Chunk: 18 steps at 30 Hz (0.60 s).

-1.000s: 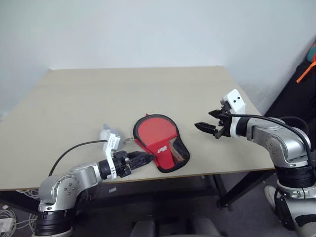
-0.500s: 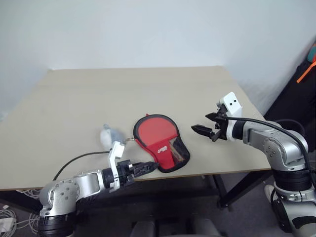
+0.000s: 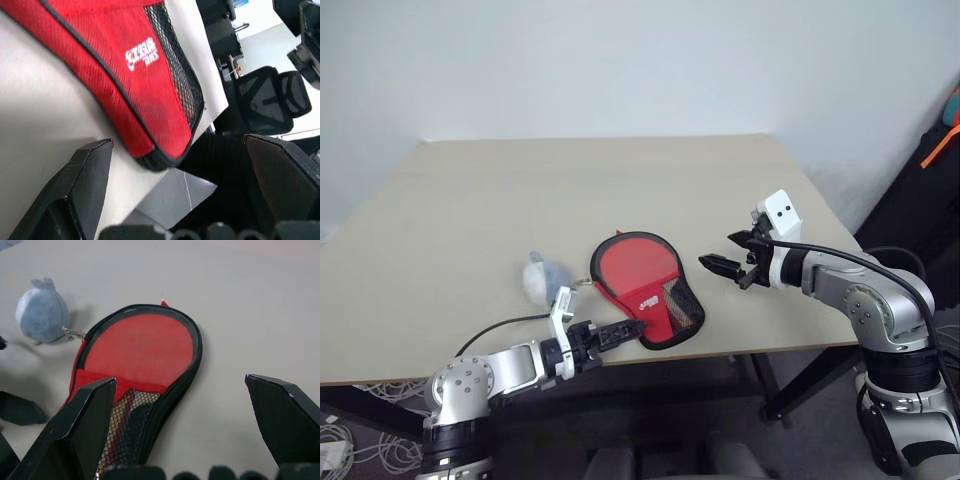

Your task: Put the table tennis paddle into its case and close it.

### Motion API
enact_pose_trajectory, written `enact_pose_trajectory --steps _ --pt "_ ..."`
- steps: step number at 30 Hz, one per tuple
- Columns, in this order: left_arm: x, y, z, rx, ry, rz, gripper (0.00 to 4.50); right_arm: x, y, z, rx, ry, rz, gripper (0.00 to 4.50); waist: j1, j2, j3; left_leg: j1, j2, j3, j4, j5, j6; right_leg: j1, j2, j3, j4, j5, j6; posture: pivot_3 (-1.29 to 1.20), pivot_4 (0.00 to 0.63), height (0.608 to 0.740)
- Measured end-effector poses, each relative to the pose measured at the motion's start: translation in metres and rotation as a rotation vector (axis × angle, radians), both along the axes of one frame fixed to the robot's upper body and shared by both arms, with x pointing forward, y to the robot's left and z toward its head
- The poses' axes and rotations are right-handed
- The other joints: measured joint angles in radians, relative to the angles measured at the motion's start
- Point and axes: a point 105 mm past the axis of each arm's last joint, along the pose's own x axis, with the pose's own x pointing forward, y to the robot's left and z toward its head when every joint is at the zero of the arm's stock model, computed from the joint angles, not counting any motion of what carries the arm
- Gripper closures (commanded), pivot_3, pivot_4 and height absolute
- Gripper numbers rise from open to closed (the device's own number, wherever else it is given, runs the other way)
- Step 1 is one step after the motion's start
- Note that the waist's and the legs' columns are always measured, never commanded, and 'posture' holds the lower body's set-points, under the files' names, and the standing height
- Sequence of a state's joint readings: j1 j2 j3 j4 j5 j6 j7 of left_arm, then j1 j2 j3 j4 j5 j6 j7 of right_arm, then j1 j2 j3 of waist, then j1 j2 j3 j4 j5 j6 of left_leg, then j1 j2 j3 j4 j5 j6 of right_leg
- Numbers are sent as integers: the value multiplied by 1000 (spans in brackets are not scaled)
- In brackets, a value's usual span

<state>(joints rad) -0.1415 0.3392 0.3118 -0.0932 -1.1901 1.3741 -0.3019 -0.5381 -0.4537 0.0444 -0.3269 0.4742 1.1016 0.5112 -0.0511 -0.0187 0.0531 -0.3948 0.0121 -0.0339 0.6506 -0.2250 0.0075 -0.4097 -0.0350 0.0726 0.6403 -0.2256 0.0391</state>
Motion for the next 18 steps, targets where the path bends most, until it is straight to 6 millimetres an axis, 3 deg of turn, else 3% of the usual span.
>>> enact_pose_trajectory --steps 18 --pt "14 -19 4 43 87 3 39 -2 8 1 25 -1 -3 0 4 0 0 0 -1 -1 0 0 0 0 0 0 0 1 1 0 0 739"
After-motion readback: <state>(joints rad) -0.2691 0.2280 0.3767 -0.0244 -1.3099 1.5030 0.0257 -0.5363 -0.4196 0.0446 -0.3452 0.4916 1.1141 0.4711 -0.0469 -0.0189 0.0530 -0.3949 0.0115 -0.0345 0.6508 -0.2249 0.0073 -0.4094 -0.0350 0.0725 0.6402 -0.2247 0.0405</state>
